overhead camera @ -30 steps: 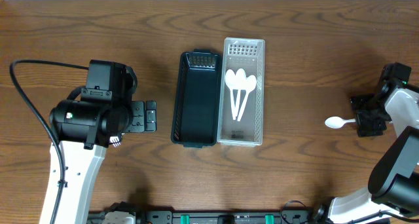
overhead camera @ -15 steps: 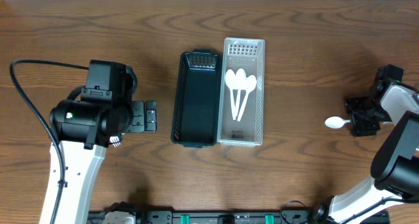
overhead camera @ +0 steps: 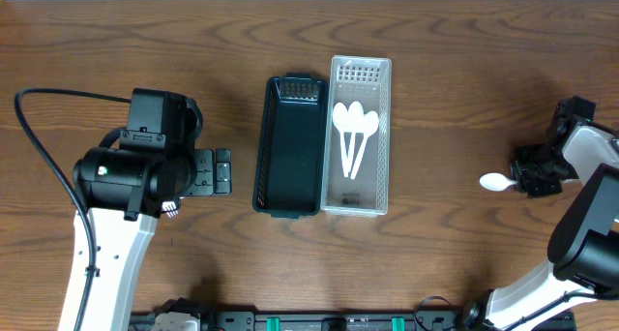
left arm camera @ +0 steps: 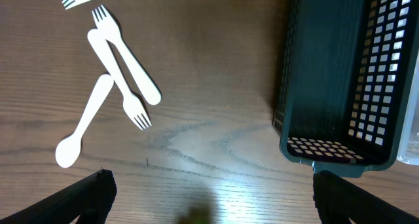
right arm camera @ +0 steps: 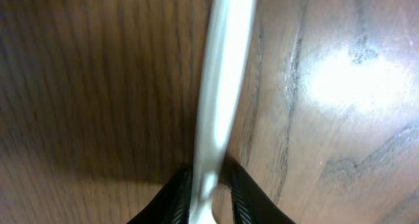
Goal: Pack container
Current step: 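Move the right gripper to the last white spoon and grasp it, then place the fourth spoon into the white basket and release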
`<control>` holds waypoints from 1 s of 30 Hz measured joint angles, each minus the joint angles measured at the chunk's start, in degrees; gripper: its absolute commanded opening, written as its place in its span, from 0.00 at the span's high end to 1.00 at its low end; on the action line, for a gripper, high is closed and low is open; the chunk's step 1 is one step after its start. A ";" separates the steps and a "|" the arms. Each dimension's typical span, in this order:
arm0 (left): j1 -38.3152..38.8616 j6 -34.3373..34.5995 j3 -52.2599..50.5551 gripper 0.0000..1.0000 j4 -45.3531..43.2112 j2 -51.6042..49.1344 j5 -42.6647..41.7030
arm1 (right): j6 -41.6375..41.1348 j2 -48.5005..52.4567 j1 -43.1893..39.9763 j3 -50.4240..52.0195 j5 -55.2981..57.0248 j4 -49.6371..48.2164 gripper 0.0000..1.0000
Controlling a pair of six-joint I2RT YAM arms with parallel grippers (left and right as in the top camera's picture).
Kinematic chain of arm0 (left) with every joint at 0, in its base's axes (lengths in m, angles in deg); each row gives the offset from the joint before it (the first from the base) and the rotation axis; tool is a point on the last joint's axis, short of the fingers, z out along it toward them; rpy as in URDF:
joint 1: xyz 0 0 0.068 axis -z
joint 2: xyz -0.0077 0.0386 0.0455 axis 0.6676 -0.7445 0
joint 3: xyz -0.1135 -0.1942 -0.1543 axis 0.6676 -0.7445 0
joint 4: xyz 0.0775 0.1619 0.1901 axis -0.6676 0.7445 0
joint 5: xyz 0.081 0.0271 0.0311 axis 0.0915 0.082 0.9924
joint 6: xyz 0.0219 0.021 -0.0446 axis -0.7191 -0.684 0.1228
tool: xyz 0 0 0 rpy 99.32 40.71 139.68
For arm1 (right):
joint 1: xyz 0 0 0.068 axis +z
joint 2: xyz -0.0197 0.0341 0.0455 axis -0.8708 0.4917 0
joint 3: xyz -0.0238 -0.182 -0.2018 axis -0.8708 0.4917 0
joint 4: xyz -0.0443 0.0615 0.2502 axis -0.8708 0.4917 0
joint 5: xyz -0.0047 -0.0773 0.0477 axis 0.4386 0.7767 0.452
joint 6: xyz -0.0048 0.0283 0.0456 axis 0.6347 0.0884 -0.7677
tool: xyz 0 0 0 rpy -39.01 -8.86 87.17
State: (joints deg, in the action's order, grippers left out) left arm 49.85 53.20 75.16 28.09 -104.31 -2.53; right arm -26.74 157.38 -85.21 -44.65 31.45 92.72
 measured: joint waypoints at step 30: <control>0.00 0.00 0.00 0.02 -0.02 0.00 -0.02 | 21.55 -11.39 41.05 -35.10 -9.51 10.60 0.99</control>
State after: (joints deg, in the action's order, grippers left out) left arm 49.85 53.20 75.16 28.07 -104.31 -2.55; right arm -5.19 145.99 -44.17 -79.75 21.94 103.32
